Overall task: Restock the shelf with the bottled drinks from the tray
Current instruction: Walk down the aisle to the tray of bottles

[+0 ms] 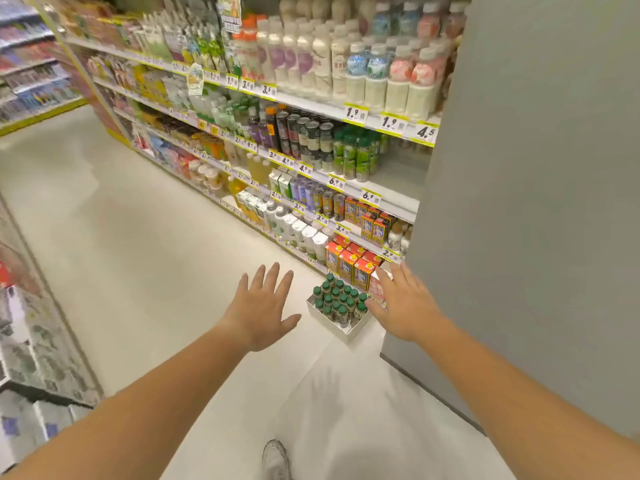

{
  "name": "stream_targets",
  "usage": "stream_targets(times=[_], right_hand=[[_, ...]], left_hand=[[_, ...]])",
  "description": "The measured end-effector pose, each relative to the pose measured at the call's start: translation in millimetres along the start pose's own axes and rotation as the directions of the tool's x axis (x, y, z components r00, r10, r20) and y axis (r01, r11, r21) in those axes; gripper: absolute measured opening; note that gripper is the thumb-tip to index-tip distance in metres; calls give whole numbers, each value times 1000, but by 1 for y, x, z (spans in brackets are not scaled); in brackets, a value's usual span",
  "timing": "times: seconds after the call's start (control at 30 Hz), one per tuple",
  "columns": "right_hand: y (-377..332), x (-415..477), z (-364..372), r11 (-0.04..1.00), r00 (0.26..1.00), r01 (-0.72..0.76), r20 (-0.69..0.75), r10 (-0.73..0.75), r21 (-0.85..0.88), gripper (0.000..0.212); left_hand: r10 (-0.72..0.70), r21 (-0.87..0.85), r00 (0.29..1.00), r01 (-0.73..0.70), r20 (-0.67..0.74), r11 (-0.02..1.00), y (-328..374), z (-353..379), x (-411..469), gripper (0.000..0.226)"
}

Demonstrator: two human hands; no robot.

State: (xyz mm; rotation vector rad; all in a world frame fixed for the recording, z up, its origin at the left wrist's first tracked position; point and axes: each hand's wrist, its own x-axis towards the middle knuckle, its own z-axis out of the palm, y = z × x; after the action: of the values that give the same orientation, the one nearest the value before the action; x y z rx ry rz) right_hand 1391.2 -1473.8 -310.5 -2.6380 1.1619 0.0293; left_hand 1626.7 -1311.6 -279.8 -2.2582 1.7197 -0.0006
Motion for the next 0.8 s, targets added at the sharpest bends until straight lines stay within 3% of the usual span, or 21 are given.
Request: stream_targets(times=[0.3, 0.43, 0.6, 0.8], right_hand=[[-42, 138, 92, 947, 956, -291, 74, 283, 137, 79], [-37, 192, 138, 915, 922, -387, 17, 388, 109, 79], [-21, 258, 214, 860, 864, -500, 123, 487, 103, 75], [-1, 330, 302, 810, 815, -577, 142, 562, 106, 75]], left_hand=[[352, 138, 932, -361, 86, 923, -106, 62, 208, 84], [463, 151, 881, -472, 94, 868, -114, 100, 296, 86], [557, 146, 821, -570, 121, 808, -117, 168, 391, 88], [628, 84, 760, -646, 166, 759, -107, 276, 480, 89]])
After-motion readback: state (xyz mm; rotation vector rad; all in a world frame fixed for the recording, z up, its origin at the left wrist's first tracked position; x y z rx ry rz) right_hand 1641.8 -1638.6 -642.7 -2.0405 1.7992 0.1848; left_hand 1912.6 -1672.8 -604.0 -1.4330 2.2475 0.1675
